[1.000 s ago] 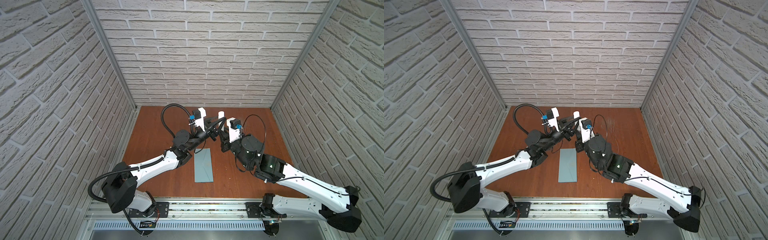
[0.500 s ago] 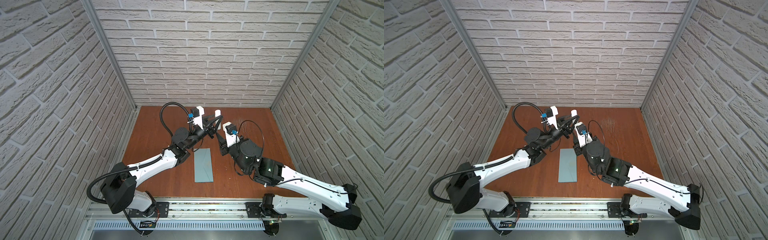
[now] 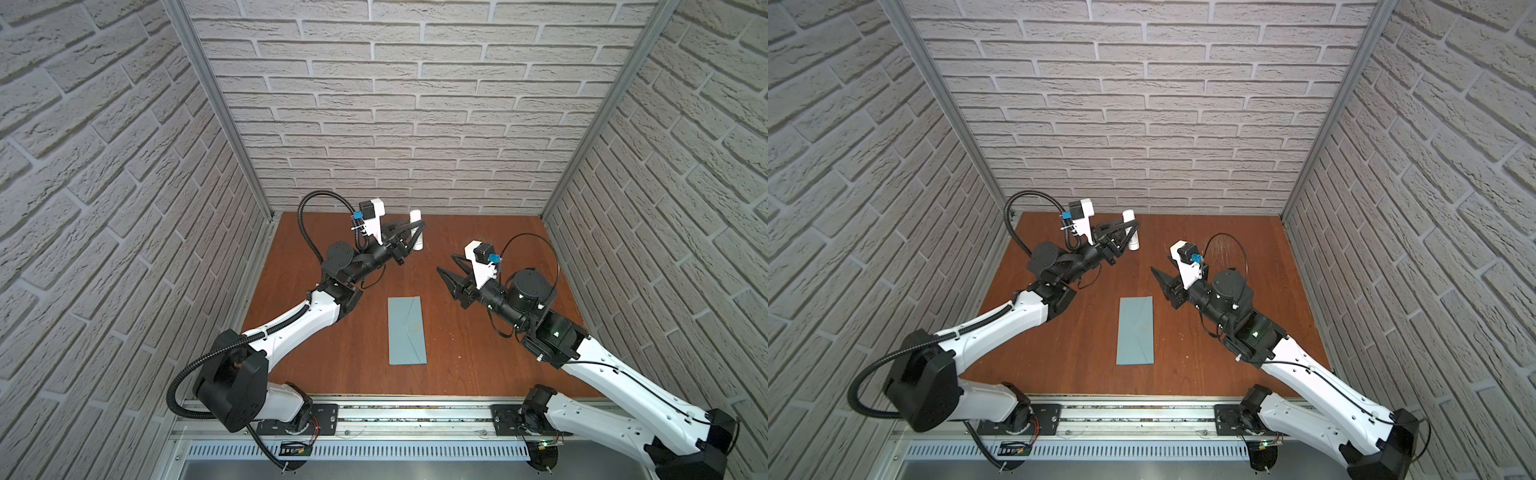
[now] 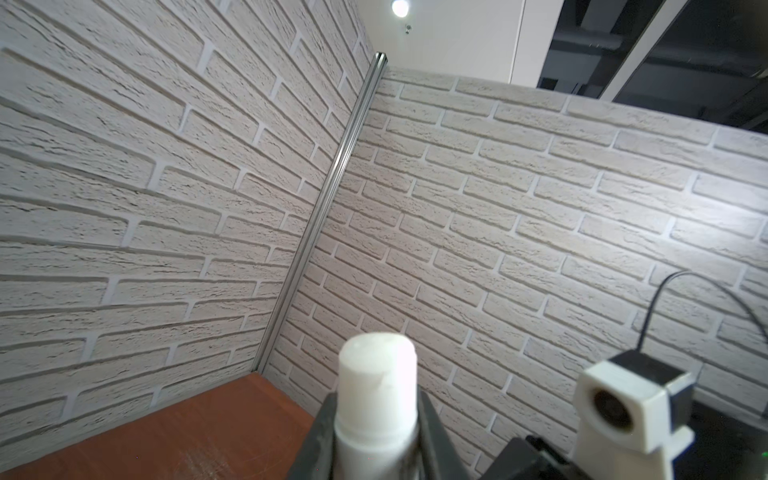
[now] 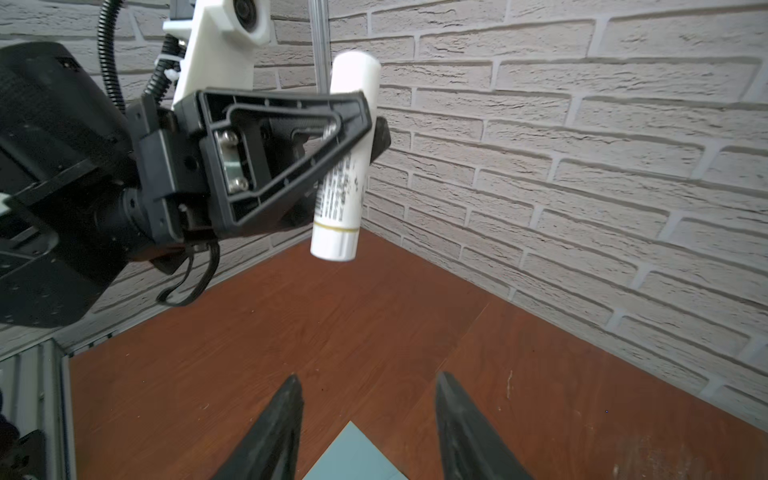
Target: Place the letter into the envelope and seal it
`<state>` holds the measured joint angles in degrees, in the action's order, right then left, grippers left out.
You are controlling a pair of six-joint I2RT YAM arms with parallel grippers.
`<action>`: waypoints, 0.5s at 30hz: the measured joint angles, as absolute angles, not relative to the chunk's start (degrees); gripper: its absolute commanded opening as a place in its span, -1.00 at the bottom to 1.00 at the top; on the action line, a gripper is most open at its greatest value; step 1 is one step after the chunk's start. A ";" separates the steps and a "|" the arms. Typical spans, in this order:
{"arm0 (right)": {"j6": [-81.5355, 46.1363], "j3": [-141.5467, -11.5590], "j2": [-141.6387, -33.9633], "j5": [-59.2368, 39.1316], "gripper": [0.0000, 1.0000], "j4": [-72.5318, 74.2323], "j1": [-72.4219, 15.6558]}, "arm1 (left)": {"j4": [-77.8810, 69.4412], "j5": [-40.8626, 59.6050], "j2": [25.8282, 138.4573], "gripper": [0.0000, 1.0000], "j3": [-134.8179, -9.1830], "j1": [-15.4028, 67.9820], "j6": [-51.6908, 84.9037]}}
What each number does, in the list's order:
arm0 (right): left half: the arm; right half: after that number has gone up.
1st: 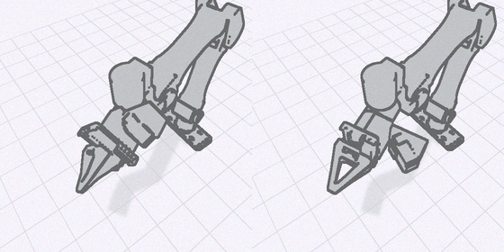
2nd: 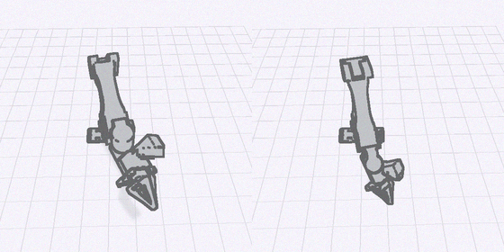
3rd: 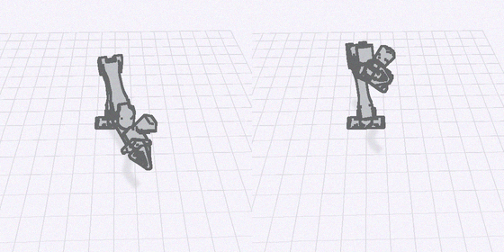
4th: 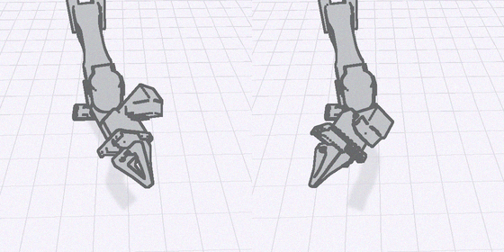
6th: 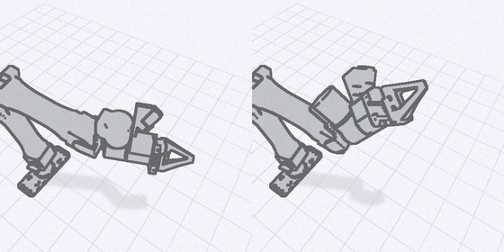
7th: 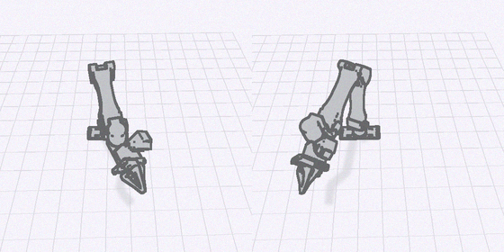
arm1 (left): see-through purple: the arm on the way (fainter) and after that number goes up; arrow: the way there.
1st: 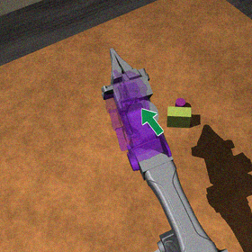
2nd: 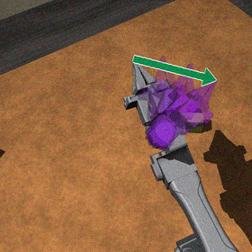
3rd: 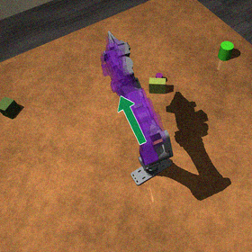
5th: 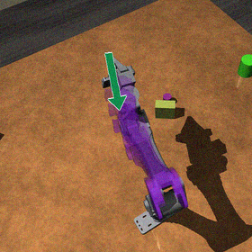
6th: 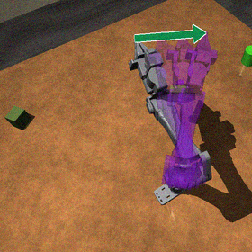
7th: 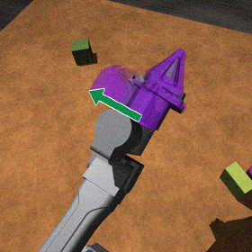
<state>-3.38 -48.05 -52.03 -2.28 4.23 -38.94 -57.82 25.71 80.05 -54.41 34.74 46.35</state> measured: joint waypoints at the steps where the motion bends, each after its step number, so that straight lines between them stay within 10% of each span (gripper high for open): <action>1: -4.19 -47.24 -52.25 -4.71 0.06 5.56 -37.93 | -59.83 26.94 80.60 -1.00 -54.41 34.24 47.70; 15: -15.25 -44.77 -59.18 -28.32 0.18 25.82 -30.44 | -73.82 39.83 86.74 -1.00 -54.72 34.15 61.12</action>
